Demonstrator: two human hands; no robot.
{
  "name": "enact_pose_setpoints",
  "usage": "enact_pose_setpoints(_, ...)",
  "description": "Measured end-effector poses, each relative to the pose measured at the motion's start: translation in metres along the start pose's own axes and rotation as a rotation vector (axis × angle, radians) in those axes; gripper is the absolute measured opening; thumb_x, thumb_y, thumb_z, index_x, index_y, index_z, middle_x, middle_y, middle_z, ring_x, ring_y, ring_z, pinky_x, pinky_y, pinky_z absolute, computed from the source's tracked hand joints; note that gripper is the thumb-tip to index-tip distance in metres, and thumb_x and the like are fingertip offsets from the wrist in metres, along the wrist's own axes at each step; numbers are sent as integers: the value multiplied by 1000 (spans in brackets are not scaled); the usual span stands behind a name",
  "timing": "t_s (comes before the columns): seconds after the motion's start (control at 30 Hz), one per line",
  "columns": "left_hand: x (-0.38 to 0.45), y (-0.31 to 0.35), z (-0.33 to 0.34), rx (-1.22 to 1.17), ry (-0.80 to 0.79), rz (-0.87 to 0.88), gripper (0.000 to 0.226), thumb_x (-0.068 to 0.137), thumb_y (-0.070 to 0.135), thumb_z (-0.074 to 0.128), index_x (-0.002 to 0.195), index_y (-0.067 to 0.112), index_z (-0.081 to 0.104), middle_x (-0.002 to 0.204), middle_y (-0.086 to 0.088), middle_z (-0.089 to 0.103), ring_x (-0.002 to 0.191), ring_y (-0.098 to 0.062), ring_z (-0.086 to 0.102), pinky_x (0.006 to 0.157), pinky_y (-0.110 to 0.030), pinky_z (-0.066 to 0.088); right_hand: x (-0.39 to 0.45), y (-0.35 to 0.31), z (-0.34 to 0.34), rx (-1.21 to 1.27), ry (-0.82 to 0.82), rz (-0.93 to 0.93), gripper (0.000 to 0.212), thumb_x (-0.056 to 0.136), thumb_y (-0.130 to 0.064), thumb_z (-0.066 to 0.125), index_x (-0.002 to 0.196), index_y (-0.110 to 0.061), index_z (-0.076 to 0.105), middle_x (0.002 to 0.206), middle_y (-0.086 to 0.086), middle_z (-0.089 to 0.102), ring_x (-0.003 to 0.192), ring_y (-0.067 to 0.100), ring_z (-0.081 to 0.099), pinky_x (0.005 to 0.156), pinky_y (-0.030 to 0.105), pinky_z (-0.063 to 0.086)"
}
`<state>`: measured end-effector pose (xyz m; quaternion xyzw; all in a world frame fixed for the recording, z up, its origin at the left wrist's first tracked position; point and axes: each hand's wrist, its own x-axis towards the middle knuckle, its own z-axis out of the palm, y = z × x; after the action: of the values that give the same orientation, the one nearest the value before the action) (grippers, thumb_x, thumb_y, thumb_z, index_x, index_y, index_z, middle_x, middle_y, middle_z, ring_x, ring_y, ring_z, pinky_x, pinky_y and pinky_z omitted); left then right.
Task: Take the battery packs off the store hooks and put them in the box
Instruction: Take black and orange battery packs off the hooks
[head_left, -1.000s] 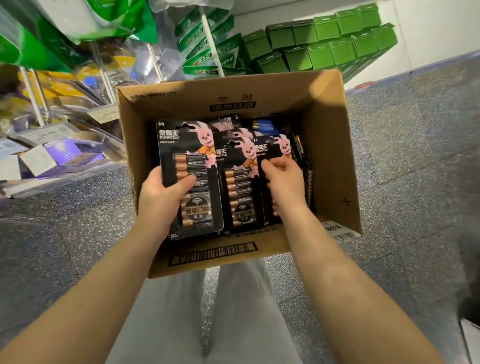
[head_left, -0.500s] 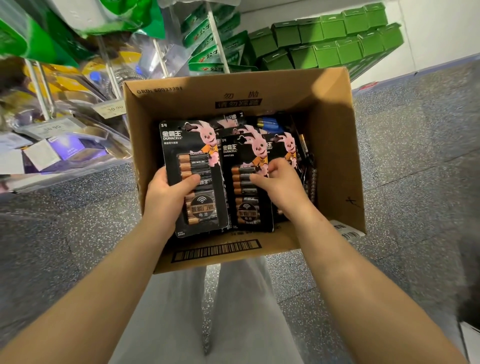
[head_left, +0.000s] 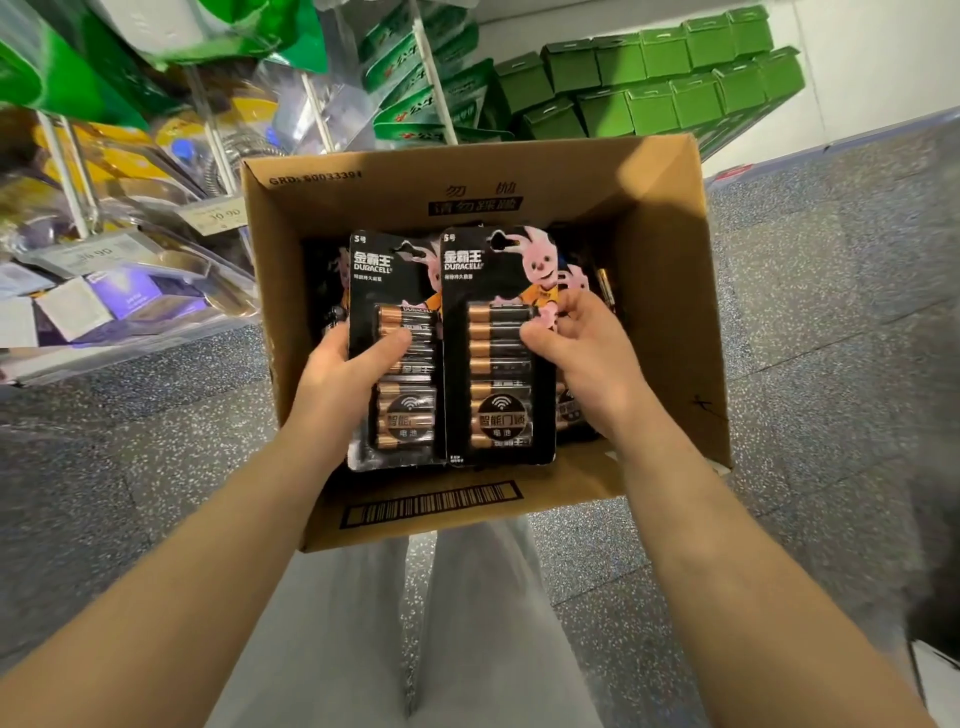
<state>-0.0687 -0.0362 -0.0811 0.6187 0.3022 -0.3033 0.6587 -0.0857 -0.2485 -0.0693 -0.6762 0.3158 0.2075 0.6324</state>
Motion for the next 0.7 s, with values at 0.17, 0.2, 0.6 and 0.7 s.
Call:
enact_pose_setpoints(0.17, -1, 0, -1, -6, -89, -30, 16, 91, 24, 64, 105, 32, 61, 109, -2, 72, 105, -26, 68, 94, -49, 52, 1, -3, 17, 214, -27, 20, 25, 89, -6, 63, 112, -9, 51, 96, 11, 71, 85, 24, 72, 72, 37, 60)
enact_pose_setpoints(0.2, -1, 0, 1, -20, -113, -44, 20, 89, 25, 66, 108, 31, 60, 110, -3, 72, 104, -27, 69, 93, -49, 53, 0, -3, 23, 199, -46, 24, 28, 89, -5, 64, 113, -9, 51, 97, 11, 71, 84, 23, 71, 71, 36, 60)
enact_pose_setpoints(0.6, 4, -4, 5, -34, -55, -29, 32, 86, 10, 69, 105, 33, 58, 101, 1, 72, 91, -22, 71, 74, -39, 54, 9, 7, 0, -237, 143, 77, 16, 93, -40, 57, 98, -26, 61, 100, -4, 65, 94, 12, 62, 89, 39, 53)
enact_pose_setpoints(0.7, 4, -5, 2, -61, -78, -44, 31, 87, 9, 66, 106, 31, 59, 101, 2, 73, 93, -23, 71, 76, -41, 54, 20, 23, -29, -241, 326, 120, 35, 92, -35, 61, 122, -18, 57, 115, 0, 64, 94, 8, 61, 82, 28, 52)
